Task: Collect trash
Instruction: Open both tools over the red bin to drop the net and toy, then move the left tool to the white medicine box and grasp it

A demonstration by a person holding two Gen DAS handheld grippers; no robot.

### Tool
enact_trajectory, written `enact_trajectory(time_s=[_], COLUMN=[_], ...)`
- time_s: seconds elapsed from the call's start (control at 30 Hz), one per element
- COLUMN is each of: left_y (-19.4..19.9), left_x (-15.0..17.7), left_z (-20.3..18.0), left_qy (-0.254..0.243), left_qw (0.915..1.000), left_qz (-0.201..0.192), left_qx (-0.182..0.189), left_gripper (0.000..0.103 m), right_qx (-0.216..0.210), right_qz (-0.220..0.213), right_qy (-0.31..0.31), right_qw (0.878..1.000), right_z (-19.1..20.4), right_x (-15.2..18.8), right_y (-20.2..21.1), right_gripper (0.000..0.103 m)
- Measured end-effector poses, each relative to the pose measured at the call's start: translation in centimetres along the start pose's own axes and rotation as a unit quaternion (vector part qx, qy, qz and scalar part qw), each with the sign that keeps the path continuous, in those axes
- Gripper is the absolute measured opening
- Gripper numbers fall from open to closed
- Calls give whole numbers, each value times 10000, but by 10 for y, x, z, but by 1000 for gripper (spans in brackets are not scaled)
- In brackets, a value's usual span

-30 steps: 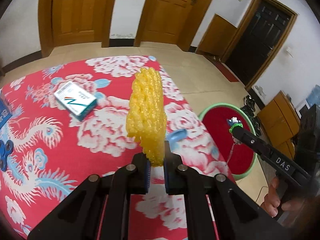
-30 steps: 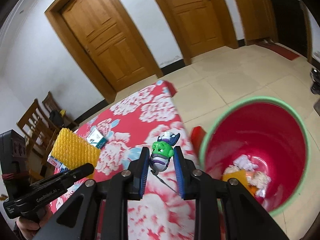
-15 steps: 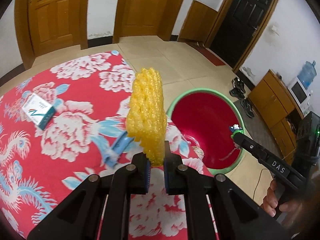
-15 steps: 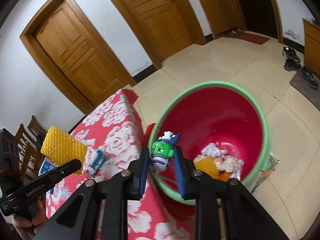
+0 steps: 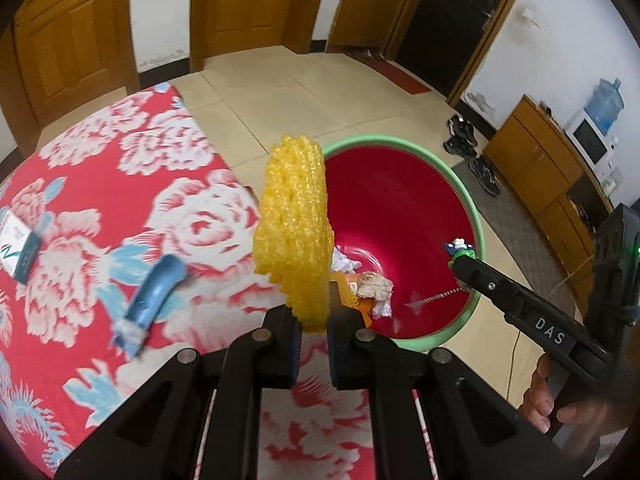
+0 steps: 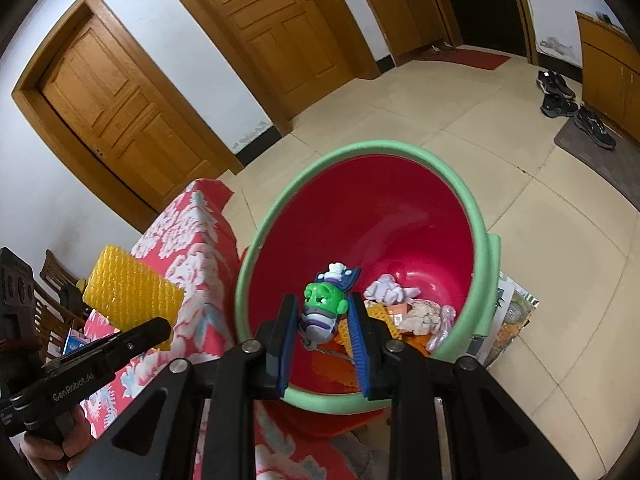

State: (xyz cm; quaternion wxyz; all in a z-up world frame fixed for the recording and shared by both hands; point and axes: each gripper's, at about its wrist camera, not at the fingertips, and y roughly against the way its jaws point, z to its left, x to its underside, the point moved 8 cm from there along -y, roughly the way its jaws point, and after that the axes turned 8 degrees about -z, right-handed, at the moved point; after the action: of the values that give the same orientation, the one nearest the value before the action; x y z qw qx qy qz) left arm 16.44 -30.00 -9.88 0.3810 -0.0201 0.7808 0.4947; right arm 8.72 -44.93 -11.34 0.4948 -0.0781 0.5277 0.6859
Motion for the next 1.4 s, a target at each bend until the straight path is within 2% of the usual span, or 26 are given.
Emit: enact_trajectory(time_s=[0.4,0.57,0.63,0.77,0.83,1.13,1.4], left_y=[-33,-37,-36,-33,-30,-8,16], left_x=[5,6,6,7,6,1,-5], left_z=[-30,-37,-40,-43,-42,-4,54], left_qy=[-333,-358,-436,-505,-477,-176,338], left_qw=[9988,9982,9980,9979,9981,9994,9975], left_qz=[324,425,411,380,361,208,-44], left_qx=[142,209,195,130,131,-225,-614], left_gripper=[9,29,33,35,35,43,50], right_qx=[156,174,169,142,128,9,-11], right_qz=[22,-4,14,25,0,-20,-16], right_qy=[-262,-369,-399,-407,-402,-438,-390], right_qw=[9995,9992,9991,9991,9991,9990,9992], right_z=[-25,-30,-31,-30,-28,-19,-9], right_x=[-2,-4,-4,-3,-3,-1,0], right_y=[-5,-4,-4,-3,-2,2,4], right_gripper=[32,39,42,42,46,55,61])
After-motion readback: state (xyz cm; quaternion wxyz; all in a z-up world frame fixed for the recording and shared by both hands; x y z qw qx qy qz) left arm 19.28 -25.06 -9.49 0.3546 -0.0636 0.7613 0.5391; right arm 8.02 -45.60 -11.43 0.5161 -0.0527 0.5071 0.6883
